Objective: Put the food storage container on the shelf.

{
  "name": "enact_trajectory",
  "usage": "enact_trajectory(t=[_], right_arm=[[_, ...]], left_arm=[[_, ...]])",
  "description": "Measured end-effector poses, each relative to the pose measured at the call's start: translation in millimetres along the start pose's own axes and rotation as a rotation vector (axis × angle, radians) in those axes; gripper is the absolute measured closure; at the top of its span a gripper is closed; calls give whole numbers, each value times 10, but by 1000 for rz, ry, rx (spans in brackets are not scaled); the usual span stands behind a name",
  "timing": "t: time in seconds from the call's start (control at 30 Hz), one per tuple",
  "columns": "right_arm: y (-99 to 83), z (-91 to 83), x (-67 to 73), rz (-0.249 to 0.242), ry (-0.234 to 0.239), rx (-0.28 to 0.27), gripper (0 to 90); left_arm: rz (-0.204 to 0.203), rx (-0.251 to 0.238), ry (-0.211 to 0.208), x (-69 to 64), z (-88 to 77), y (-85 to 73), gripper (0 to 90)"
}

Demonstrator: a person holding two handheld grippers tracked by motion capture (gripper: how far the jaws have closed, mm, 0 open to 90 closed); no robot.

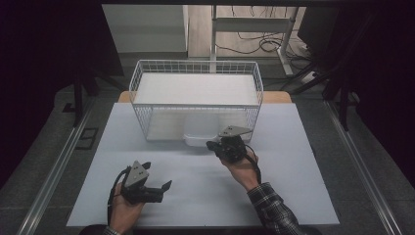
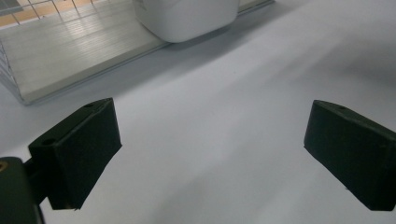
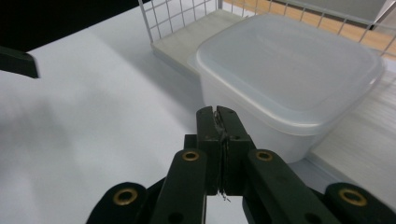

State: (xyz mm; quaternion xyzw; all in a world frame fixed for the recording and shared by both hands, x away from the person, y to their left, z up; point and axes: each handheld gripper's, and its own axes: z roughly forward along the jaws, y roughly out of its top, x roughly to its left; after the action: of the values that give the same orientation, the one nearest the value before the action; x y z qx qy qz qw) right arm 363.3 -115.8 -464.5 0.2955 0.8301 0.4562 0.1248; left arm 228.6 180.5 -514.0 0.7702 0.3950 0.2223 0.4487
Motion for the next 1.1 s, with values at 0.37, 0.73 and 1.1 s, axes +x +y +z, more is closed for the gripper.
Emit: enact_trajectory(t=[0.37, 0.73, 1.1], right_arm=[[-47, 383, -50, 22, 0, 58, 888], [0, 644, -149, 6, -52, 93, 890], [112, 759, -268, -1, -96, 89, 890]], left_arm=[[-9, 25, -41, -45, -79, -117, 26], [-47, 28, -92, -13, -69, -132, 31], [-45, 28, -99, -12, -53, -135, 28]])
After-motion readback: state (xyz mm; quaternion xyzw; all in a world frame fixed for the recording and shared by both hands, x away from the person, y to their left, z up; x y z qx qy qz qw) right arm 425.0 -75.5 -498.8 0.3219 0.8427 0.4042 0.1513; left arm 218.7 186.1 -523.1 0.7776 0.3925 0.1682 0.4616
